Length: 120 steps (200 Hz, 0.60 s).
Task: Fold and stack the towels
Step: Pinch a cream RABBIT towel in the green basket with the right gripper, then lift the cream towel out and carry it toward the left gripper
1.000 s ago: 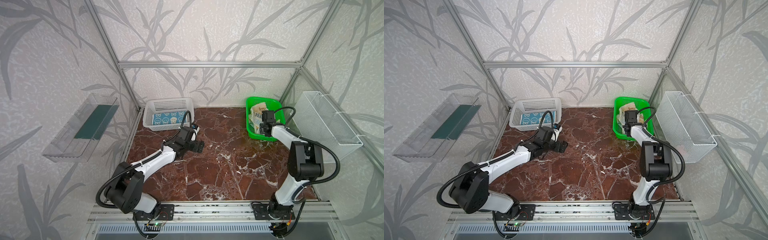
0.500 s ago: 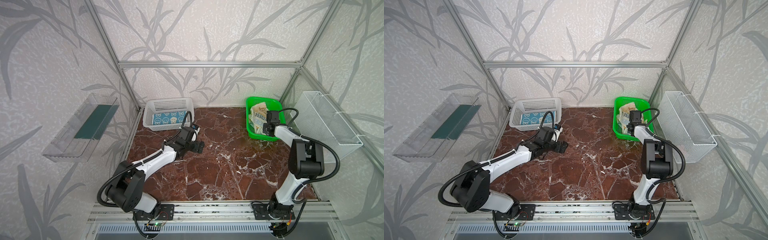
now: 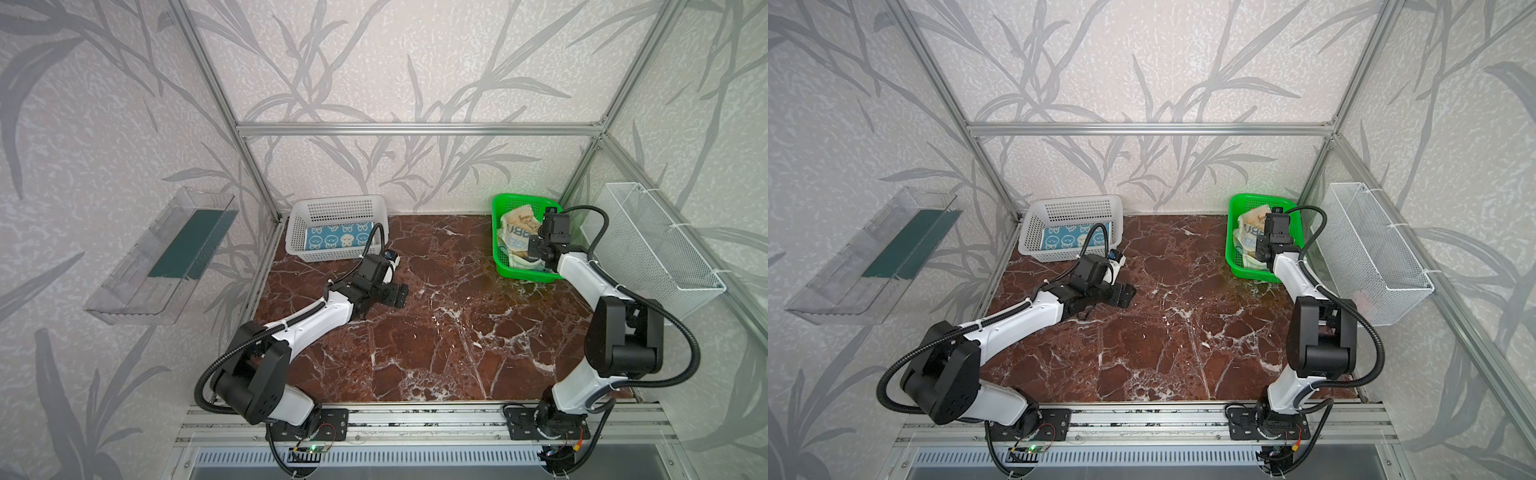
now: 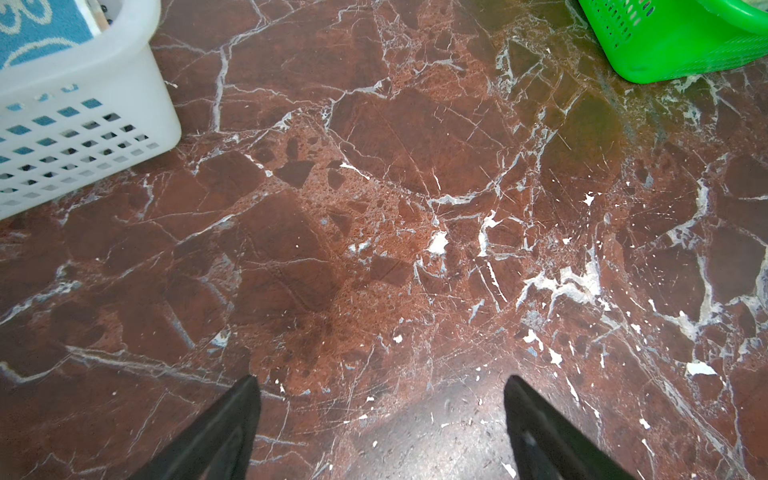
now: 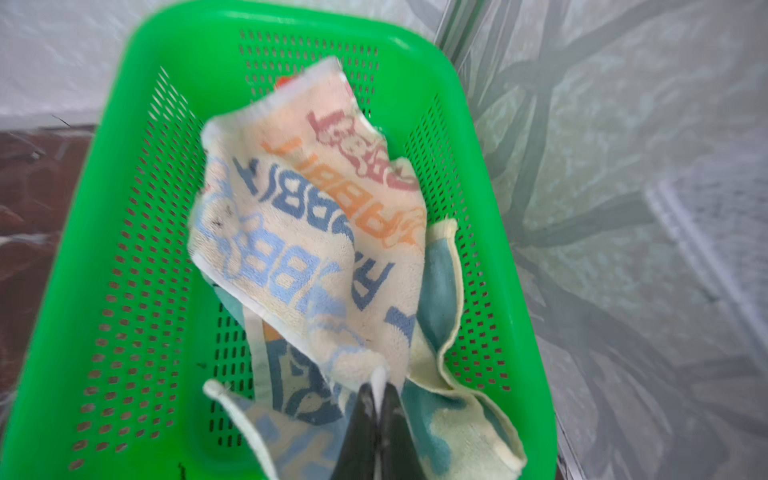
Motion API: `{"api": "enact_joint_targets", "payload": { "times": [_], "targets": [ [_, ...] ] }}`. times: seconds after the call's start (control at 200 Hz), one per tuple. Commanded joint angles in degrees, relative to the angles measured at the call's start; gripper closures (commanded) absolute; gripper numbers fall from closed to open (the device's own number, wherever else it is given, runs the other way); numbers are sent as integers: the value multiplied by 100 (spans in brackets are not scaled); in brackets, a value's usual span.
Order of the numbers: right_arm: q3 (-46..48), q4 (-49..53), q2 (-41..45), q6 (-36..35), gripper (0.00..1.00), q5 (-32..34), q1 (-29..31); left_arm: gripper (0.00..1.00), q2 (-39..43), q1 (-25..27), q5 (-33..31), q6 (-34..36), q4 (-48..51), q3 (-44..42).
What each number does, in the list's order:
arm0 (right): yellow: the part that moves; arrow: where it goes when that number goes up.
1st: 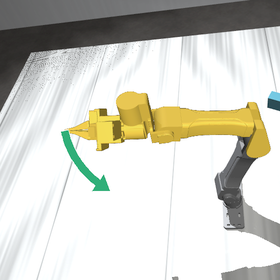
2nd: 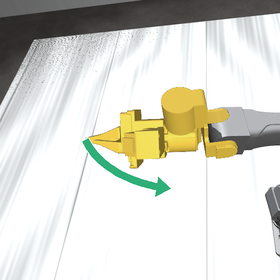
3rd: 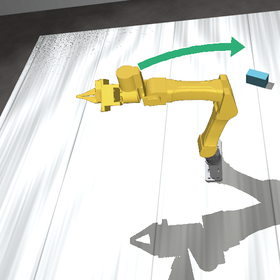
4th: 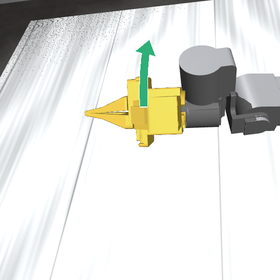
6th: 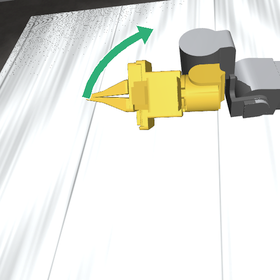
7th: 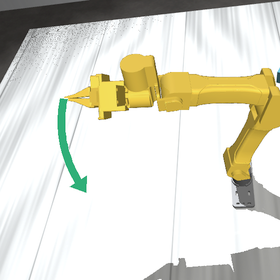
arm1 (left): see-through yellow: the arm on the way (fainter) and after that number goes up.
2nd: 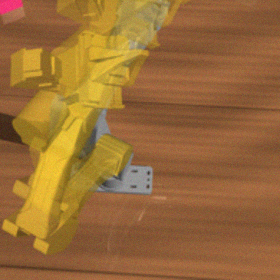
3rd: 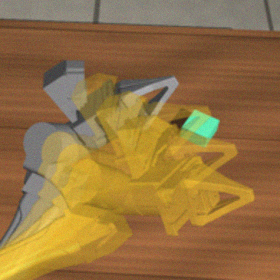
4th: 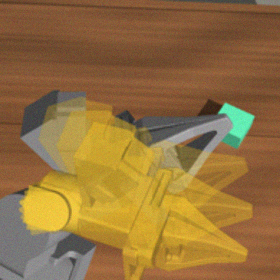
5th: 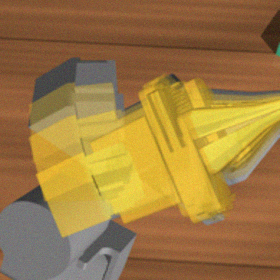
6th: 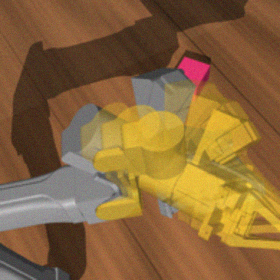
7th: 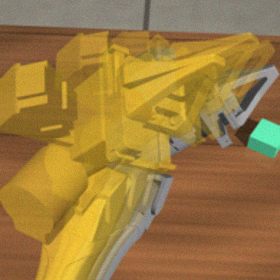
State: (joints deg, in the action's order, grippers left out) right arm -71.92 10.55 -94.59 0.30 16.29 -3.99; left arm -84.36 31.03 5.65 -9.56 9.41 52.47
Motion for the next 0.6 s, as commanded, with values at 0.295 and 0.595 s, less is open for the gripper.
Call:
{"api": "enact_joint_targets", "payload": {
  "times": [0.295, 0.595],
  "targets": [
    [-680, 174, 1592, -805, 100, -2225, 962, 9, 130, 60, -494, 84, -315, -44],
    [-880, 168, 1935, -707, 100, -2528, 1845, 9, 206, 80, -411, -10, -361, -114]
  ]
}}
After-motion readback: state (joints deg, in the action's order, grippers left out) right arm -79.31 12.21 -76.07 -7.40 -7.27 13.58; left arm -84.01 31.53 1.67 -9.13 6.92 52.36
